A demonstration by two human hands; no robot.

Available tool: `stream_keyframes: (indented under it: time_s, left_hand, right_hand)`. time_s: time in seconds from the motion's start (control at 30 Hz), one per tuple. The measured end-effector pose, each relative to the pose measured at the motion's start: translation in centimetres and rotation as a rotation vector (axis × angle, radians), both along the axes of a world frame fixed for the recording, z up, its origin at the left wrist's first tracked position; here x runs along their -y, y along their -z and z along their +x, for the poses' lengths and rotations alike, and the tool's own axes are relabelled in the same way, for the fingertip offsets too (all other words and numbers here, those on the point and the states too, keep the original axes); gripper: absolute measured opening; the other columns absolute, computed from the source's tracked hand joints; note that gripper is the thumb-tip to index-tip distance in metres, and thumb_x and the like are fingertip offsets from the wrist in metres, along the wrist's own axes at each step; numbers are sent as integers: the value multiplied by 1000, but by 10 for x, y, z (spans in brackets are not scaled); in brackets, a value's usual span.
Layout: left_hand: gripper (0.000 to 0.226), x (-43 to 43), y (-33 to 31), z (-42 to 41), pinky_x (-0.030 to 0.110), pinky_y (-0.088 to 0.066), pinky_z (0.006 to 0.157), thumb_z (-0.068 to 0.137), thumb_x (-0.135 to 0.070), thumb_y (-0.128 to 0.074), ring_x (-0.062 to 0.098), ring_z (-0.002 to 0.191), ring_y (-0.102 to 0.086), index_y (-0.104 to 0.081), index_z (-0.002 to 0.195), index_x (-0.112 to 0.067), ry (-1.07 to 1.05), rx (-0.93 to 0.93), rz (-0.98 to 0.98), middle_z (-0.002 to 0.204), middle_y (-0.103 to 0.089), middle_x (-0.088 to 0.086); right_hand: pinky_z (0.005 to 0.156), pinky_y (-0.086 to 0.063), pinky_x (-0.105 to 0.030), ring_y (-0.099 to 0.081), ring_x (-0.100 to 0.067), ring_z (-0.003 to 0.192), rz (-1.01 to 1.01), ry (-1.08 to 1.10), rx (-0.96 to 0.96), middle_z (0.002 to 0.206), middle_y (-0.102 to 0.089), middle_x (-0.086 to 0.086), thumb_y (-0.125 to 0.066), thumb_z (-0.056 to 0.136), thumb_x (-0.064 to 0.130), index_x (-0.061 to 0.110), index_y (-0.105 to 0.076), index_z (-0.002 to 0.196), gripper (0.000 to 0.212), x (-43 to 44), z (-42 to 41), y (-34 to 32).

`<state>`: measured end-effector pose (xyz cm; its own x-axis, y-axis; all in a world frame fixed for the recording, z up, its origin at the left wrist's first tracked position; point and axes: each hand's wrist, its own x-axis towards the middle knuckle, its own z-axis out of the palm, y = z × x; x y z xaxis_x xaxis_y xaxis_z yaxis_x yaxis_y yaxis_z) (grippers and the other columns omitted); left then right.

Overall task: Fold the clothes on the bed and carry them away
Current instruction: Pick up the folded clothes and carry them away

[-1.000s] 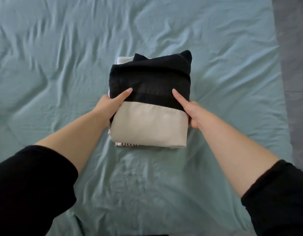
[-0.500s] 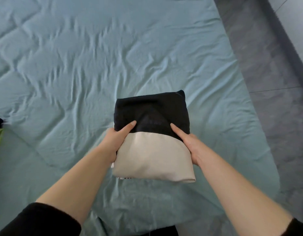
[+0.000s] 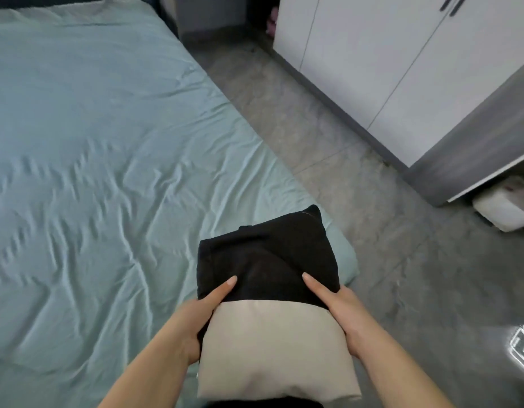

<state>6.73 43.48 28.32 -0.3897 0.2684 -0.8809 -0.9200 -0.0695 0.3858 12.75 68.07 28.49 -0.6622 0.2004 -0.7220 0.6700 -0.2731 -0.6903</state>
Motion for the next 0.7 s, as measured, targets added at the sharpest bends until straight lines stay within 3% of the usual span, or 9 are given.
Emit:
stream_keyframes:
  time_s: [0.07,0.23,0.4,0.5,0.57,0.7]
  left_hand:
    - [71,-24,-18,9,39,-58,72,51,-43,-89,31,84,-74,-67,110,-12,56,-55,-6,96,-75,13]
    - [64,-111,-64,42,32,-58,63,52,-51,-85,24,80,-74,-68,105,-18,240,-223,-41,91,-77,7]
    - [62,-213,-90,85,35,-58,68,52,-51,-84,23,77,-74,-68,102,-20,353,-337,-97,87,-77,5]
    - [72,-275,-95,108,42,-56,84,46,-54,-89,26,85,-74,-68,107,-21,423,-363,-101,93,-77,5]
    - [80,-317,-99,119,45,-53,91,43,-57,-89,28,92,-72,-67,111,-20,469,-385,-101,97,-76,5]
    - [78,-396,-108,130,42,-55,88,45,-55,-86,26,90,-72,-67,111,-18,574,-414,-91,95,-76,5]
  right_hand:
    - [77,-57,-33,-73,-16,89,-6,54,4,97,-76,5,-84,59,51,28,-66,105,54,-20,22,-15]
    - [83,-57,-39,-73,-23,89,-73,167,70,96,-76,-3,-84,61,51,20,-66,105,56,-98,84,-48]
    - [96,-52,-43,-69,-29,103,-196,192,26,112,-72,-12,-88,58,44,13,-62,121,75,-195,152,-75]
    - [83,-57,-34,-69,-27,105,-249,161,-32,114,-71,-13,-91,58,36,11,-64,120,72,-254,193,-88]
    - [84,-57,-35,-69,-27,103,-201,183,-31,111,-72,-13,-92,56,33,10,-61,122,76,-288,213,-96]
    - [76,-58,-35,-72,-27,94,-131,309,-32,103,-74,-12,-89,57,28,9,-58,123,75,-348,239,-107]
